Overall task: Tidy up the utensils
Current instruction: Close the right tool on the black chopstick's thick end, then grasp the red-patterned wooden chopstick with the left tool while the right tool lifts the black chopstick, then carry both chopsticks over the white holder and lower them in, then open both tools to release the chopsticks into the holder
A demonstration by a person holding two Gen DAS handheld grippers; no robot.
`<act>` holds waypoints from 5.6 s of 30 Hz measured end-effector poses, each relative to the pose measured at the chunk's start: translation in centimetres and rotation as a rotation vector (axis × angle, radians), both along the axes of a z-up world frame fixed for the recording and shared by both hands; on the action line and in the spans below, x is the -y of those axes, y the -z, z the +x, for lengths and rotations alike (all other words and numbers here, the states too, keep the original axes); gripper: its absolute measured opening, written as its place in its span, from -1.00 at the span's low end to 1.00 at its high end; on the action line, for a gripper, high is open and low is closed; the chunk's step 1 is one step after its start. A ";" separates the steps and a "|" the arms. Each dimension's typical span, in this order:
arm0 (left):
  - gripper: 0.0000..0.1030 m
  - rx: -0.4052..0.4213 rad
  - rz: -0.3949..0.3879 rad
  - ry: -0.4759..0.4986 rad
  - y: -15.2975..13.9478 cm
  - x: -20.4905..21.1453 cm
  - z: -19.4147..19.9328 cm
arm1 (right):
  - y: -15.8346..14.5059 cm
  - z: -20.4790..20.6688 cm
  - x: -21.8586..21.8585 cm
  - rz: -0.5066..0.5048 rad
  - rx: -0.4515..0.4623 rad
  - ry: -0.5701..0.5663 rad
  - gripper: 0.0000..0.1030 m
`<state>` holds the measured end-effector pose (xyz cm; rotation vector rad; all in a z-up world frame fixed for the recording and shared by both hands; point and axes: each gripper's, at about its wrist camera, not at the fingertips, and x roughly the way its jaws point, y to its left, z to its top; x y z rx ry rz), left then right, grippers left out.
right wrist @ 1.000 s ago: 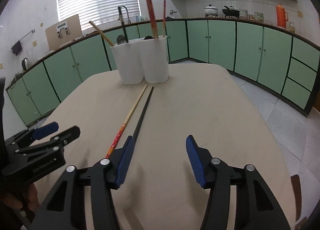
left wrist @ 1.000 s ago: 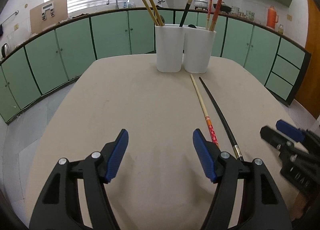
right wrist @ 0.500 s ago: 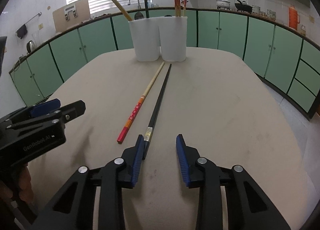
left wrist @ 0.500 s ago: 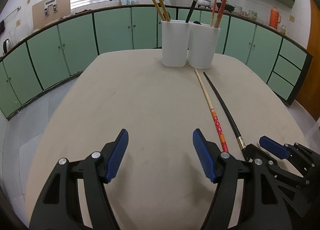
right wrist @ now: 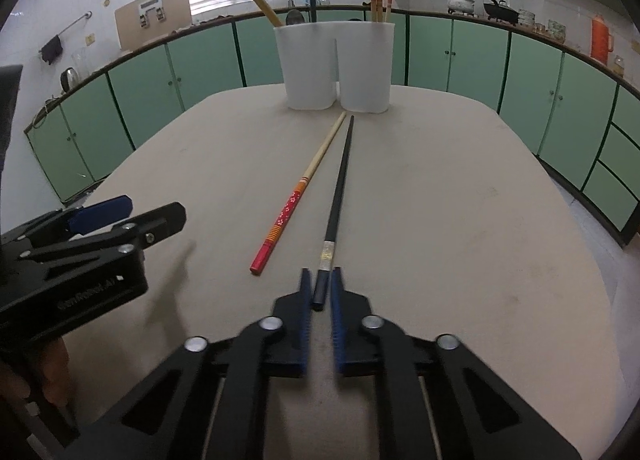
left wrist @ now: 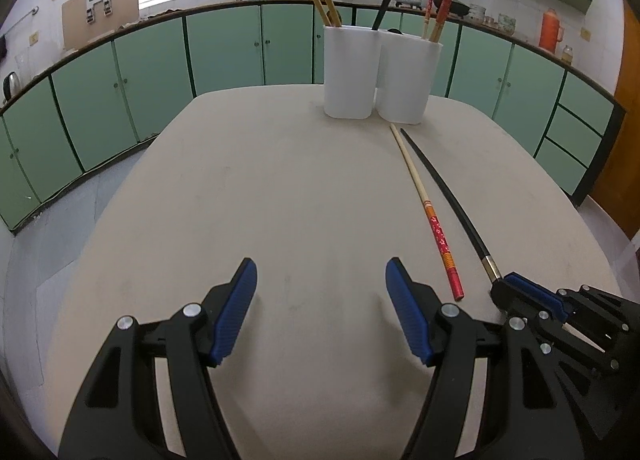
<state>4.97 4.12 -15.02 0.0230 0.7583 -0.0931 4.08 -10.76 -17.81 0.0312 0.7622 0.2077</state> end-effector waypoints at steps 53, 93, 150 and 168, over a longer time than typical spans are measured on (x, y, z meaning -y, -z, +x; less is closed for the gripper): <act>-0.90 0.079 0.024 0.084 -2.7 7.1 -1.2 | -2.4 -0.7 7.0 0.023 0.075 0.217 -0.88; -0.90 0.457 -0.156 0.098 -21.5 4.2 2.0 | -20.9 5.5 10.6 0.193 0.275 0.010 -0.87; -0.90 0.347 -0.098 0.136 -23.5 3.6 20.5 | -25.2 24.3 5.7 0.113 0.433 -0.069 -0.88; -0.88 0.199 -0.078 0.140 -17.3 3.8 24.5 | -20.0 24.8 5.5 0.122 0.306 -0.112 -0.87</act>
